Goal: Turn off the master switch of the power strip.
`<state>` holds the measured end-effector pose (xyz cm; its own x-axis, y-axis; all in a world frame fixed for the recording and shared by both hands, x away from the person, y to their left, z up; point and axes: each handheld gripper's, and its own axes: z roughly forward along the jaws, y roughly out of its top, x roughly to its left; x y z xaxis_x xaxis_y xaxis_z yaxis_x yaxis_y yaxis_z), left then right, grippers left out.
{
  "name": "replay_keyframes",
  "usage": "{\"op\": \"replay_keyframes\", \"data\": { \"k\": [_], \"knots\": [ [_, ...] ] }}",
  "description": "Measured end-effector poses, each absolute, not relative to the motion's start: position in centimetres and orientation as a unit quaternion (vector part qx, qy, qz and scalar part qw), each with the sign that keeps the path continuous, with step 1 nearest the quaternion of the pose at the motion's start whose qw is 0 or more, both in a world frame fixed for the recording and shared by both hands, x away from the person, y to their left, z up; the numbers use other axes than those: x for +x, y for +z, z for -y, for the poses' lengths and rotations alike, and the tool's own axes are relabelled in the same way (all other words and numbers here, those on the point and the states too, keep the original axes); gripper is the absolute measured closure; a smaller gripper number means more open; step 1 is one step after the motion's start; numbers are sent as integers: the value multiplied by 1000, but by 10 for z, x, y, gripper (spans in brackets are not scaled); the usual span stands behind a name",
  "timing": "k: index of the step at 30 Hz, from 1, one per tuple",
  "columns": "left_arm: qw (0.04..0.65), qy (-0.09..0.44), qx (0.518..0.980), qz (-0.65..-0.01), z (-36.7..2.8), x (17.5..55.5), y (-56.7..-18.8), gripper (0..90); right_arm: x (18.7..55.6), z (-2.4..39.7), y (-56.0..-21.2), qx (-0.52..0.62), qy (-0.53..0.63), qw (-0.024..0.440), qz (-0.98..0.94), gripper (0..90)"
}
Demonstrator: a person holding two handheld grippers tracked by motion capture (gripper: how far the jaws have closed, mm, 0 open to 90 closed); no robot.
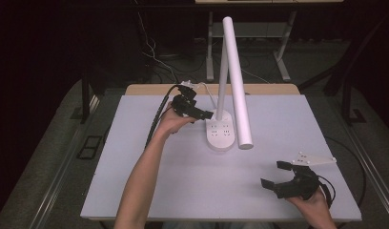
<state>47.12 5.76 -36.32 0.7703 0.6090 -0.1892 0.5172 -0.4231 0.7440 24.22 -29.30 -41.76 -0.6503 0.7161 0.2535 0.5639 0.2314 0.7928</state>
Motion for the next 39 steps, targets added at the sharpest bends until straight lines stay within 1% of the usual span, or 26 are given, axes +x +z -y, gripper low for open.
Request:
{"op": "replay_keyframes", "data": {
  "k": [2, 3, 4, 5, 10, 13, 16, 21, 22, 24, 25, 26, 30, 35, 36, 37, 39],
  "knots": [
    [423, 55, 840, -336, -58, 474, -366, 43, 242, 293, -418, 410, 465, 82, -780, 0],
    [429, 54, 834, -342, -57, 475, -368, 56, 242, 293, -418, 411, 465, 82, -780, 0],
    [425, 55, 839, -335, -59, 477, -368, 78, 242, 294, -417, 414, 464, 80, -779, 0],
    [428, 53, 837, -337, -58, 478, -370, 78, 242, 294, -417, 414, 464, 80, -779, 0],
    [439, 39, 830, -343, -57, 482, -376, 134, 243, 293, -418, 411, 464, 79, -781, 0],
    [448, 31, 822, -351, -57, 484, -378, 150, 243, 292, -418, 408, 464, 79, -783, 0],
    [455, 27, 817, -354, -58, 486, -380, 190, 243, 292, -418, 408, 464, 79, -782, 0],
    [478, 34, 794, -373, -56, 486, -381, 336, 244, 292, -418, 408, 463, 76, -783, 0],
    [480, 33, 794, -371, -57, 487, -381, 385, 244, 291, -418, 407, 463, 75, -784, 0],
    [485, 27, 791, -372, -57, 487, -382, 403, 244, 291, -418, 407, 463, 75, -784, 1],
    [485, 27, 792, -371, -57, 487, -382, 462, 243, 291, -418, 407, 463, 75, -784, 0],
    [484, 27, 791, -374, -57, 488, -383, 462, 243, 291, -418, 407, 463, 75, -784, 0],
    [486, 24, 788, -379, -57, 489, -385, 554, 243, 291, -418, 407, 463, 76, -784, 0],
    [486, 24, 785, -383, -58, 492, -388, 632, 244, 291, -418, 404, 463, 78, -785, 1],
    [488, 22, 782, -386, -57, 492, -389, 676, 244, 291, -418, 405, 463, 77, -785, 0],
    [487, 23, 784, -385, -58, 493, -389, 676, 244, 291, -418, 405, 463, 77, -785, 0],
    [492, 23, 777, -391, -55, 493, -391, 720, 244, 291, -418, 405, 463, 77, -784, 0]
  ]
}}
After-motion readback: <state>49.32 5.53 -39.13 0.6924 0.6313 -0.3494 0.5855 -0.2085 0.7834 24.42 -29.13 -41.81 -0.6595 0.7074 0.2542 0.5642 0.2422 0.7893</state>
